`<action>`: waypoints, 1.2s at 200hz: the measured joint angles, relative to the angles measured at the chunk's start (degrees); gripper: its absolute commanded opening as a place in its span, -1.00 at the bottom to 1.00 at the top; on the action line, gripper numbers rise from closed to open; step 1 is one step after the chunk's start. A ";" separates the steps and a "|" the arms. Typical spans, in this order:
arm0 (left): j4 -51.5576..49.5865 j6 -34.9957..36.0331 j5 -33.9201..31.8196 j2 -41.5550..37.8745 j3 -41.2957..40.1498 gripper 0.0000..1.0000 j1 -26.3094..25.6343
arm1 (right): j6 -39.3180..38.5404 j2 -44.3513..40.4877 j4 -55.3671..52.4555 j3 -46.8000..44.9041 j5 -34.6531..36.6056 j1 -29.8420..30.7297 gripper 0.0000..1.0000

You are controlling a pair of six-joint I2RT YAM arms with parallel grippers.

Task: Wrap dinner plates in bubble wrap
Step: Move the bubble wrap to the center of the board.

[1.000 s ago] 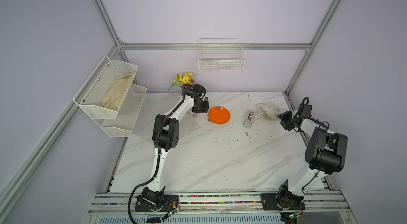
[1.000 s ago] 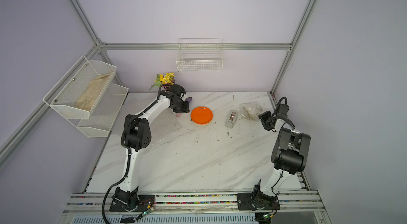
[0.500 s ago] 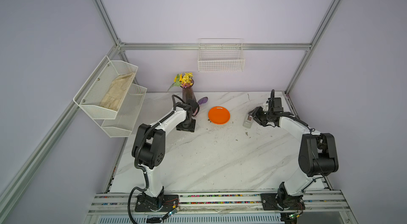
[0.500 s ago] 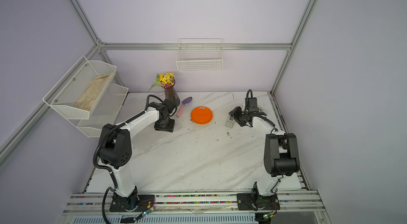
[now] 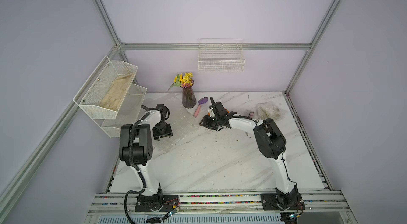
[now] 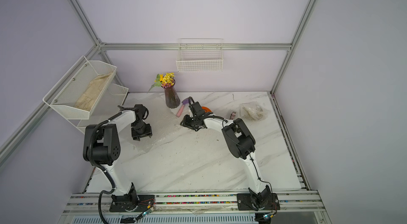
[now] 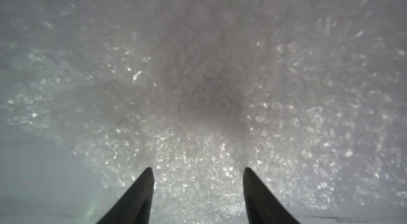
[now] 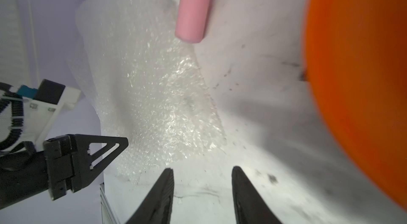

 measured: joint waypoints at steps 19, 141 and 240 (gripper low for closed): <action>0.59 0.00 2.60 0.83 -0.57 0.22 -0.04 | 0.13 6.10 -0.31 7.10 -0.90 1.86 -0.08; 1.90 -0.09 6.43 -5.35 -4.17 0.19 -0.26 | 0.46 8.81 -6.47 13.60 2.21 3.52 -1.00; -1.79 -0.39 3.72 -12.22 -3.93 0.29 2.34 | -11.96 -21.51 -21.22 -17.46 0.07 -2.56 -1.00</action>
